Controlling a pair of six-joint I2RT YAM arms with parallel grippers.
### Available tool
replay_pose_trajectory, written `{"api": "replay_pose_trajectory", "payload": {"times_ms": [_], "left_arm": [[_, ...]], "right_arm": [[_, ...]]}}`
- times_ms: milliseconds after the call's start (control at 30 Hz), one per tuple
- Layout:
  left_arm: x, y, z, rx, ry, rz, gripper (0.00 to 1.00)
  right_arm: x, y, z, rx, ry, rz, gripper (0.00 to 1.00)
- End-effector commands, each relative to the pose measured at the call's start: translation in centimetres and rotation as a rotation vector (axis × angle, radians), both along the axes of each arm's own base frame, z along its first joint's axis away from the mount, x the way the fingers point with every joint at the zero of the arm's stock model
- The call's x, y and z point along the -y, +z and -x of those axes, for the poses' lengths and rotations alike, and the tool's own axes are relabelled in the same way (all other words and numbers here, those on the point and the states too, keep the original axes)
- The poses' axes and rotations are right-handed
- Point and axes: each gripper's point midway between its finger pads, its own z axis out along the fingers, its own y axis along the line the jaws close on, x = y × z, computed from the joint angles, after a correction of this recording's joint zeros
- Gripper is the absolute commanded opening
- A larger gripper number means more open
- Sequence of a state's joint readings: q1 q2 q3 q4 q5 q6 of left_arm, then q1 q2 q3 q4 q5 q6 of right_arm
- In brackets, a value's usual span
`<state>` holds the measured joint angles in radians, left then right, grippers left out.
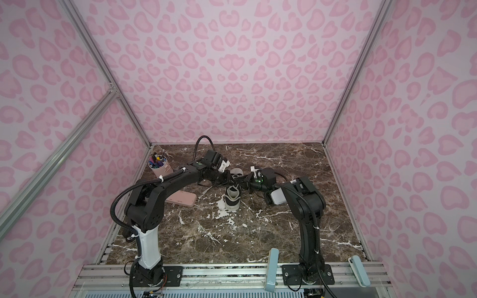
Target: Tie the shoes
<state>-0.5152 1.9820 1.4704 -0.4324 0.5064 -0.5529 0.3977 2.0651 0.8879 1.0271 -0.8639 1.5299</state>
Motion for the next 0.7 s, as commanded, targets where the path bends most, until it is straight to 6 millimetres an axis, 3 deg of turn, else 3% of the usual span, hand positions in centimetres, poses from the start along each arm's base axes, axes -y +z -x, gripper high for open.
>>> {"api": "replay_pose_trajectory", "payload": {"times_ms": [0, 133, 333, 667], "left_arm": [[0.5, 0.2, -0.3, 0.013, -0.002, 0.028, 0.19], [0.3, 0.2, -0.2, 0.017, -0.001, 0.019, 0.14], [-0.3, 0.3, 0.1, 0.02, 0.005, 0.004, 0.05], [-1.2, 1.2, 1.0, 0.028, 0.003, -0.028, 0.05]], "right_arm": [[-0.2, 0.2, 0.2, 0.024, 0.011, -0.013, 0.02], [-0.1, 0.1, 0.2, 0.023, 0.007, -0.011, 0.03], [0.0, -0.3, 0.3, 0.02, 0.004, 0.009, 0.13], [1.2, -0.4, 0.3, 0.023, -0.017, 0.025, 0.25]]}}
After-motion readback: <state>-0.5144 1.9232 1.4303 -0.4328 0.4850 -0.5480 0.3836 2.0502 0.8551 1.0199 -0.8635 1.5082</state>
